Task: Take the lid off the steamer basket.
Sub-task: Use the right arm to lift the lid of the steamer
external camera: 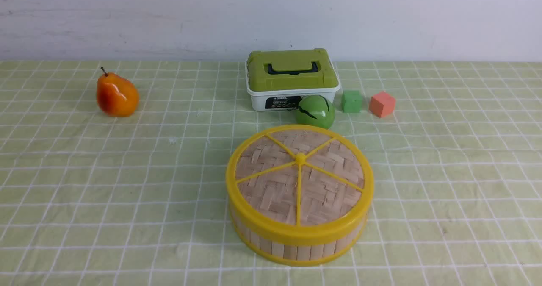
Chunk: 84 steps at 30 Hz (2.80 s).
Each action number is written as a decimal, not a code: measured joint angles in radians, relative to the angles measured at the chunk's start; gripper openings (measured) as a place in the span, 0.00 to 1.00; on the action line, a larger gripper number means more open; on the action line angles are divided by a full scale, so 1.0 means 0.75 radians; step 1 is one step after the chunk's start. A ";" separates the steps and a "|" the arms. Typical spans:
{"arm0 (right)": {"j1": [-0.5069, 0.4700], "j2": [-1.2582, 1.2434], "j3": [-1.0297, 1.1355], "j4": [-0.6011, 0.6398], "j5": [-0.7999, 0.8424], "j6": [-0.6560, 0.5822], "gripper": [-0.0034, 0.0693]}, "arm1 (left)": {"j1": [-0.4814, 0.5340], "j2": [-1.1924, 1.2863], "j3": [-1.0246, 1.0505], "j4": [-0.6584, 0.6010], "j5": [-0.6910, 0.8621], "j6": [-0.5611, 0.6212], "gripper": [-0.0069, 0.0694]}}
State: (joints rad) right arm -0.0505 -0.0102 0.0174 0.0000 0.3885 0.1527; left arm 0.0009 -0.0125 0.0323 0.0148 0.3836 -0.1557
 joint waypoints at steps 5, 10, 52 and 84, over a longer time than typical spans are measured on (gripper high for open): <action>0.000 0.000 0.000 0.000 0.000 0.000 0.38 | 0.000 0.000 0.000 0.000 0.000 0.000 0.40; 0.000 0.000 0.000 0.000 0.000 0.000 0.38 | 0.000 0.000 0.000 0.000 0.000 0.000 0.40; 0.000 0.000 0.000 0.000 0.000 0.000 0.38 | 0.000 0.000 0.000 0.000 0.000 0.000 0.40; 0.000 0.000 0.012 1.001 -0.087 0.446 0.38 | 0.000 0.000 0.000 0.000 0.000 0.000 0.40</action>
State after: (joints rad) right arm -0.0505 -0.0102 0.0262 0.7507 0.3235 0.4875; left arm 0.0009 -0.0125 0.0323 0.0148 0.3836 -0.1557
